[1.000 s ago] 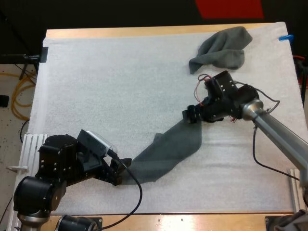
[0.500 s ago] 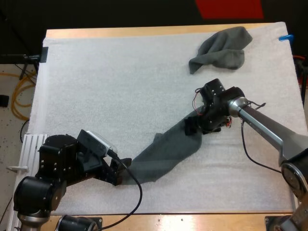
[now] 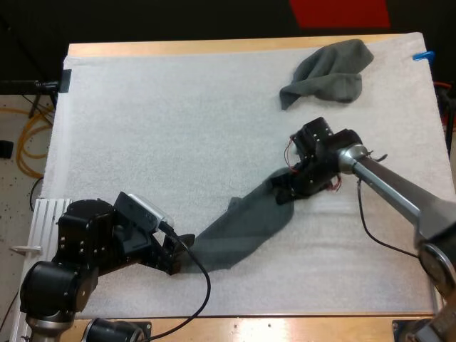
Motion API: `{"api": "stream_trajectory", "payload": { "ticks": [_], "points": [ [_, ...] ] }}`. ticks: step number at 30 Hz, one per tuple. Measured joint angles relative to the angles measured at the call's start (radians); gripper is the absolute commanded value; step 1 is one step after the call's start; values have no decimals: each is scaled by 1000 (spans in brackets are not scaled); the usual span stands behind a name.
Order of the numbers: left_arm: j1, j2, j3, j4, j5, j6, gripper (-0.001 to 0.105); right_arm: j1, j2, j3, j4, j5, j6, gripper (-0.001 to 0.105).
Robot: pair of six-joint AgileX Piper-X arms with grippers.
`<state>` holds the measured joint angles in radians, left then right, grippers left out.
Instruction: Pick towel from pile fold and stack
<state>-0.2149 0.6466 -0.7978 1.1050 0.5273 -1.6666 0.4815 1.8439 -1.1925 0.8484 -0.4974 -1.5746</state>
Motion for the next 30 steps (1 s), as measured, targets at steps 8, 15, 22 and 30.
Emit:
{"api": "stream_trajectory", "payload": {
  "ticks": [8,15,22,30],
  "points": [
    [0,0,0,0,0,0,63,0,-279,-2,-18,344,-66,0],
    [0,0,0,-7,0,0,63,0,-480,-27,-41,747,-216,0],
    [0,0,0,-7,0,0,63,36,-497,-29,-45,758,-203,0],
    [0,0,0,-7,0,0,63,311,-314,-29,-74,588,-115,0]
  ]
}}
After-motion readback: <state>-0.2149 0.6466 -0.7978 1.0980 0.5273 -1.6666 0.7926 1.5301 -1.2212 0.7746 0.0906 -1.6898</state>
